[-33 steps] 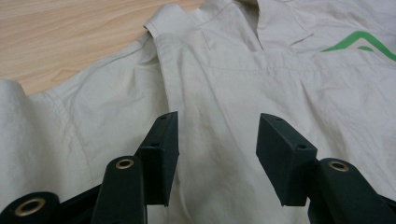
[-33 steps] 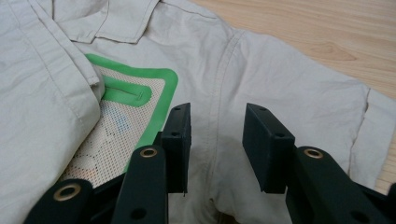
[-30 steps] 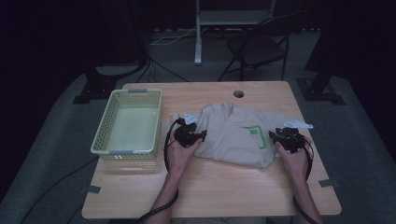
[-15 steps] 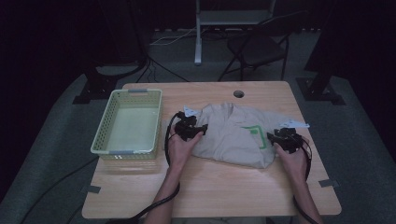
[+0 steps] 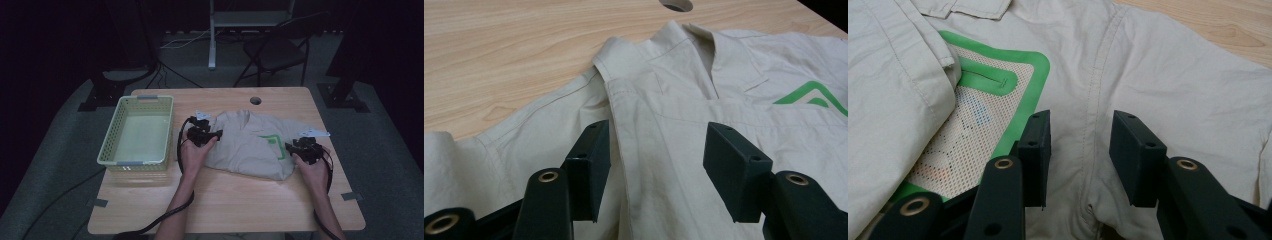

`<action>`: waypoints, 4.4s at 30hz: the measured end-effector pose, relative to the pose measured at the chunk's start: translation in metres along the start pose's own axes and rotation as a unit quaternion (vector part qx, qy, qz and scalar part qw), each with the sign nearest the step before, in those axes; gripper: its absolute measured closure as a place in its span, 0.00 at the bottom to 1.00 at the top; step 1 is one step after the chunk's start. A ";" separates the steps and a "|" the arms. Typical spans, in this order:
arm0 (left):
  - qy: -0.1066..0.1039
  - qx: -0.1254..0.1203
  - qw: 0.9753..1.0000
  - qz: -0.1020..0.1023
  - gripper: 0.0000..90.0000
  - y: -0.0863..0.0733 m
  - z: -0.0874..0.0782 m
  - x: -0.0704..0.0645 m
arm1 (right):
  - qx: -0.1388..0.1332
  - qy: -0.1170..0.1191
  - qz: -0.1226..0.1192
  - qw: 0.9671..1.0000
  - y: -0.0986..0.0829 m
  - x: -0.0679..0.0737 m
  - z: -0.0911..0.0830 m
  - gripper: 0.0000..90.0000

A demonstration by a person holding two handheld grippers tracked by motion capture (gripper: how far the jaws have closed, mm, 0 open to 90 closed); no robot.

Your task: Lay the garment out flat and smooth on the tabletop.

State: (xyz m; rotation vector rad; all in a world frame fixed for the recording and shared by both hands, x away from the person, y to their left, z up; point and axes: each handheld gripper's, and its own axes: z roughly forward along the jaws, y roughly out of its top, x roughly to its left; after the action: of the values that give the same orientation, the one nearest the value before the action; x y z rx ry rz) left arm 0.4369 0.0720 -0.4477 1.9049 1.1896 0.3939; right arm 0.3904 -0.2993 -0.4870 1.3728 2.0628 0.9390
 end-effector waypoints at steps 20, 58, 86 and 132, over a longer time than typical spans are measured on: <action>-0.009 0.023 0.999 -0.029 0.49 0.006 0.015 0.016 | 0.001 0.001 0.006 1.000 0.000 -0.001 0.000 0.66; -0.003 0.050 0.999 -0.004 0.84 0.008 0.041 0.003 | 0.001 -0.002 0.005 1.000 0.000 0.001 0.000 0.65; -0.016 0.050 0.998 0.041 0.98 0.008 0.033 -0.014 | 0.001 -0.003 0.006 1.000 0.000 0.002 0.001 0.64; -0.035 0.027 0.994 0.102 0.98 -0.002 -0.001 -0.047 | 0.001 -0.002 0.008 1.000 0.000 0.001 0.001 0.64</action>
State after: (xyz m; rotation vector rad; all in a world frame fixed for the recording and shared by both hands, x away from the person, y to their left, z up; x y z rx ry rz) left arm 0.4113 0.0325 -0.4411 2.0775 0.9715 0.4044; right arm 0.3906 -0.2977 -0.4873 1.3938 2.0519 0.9404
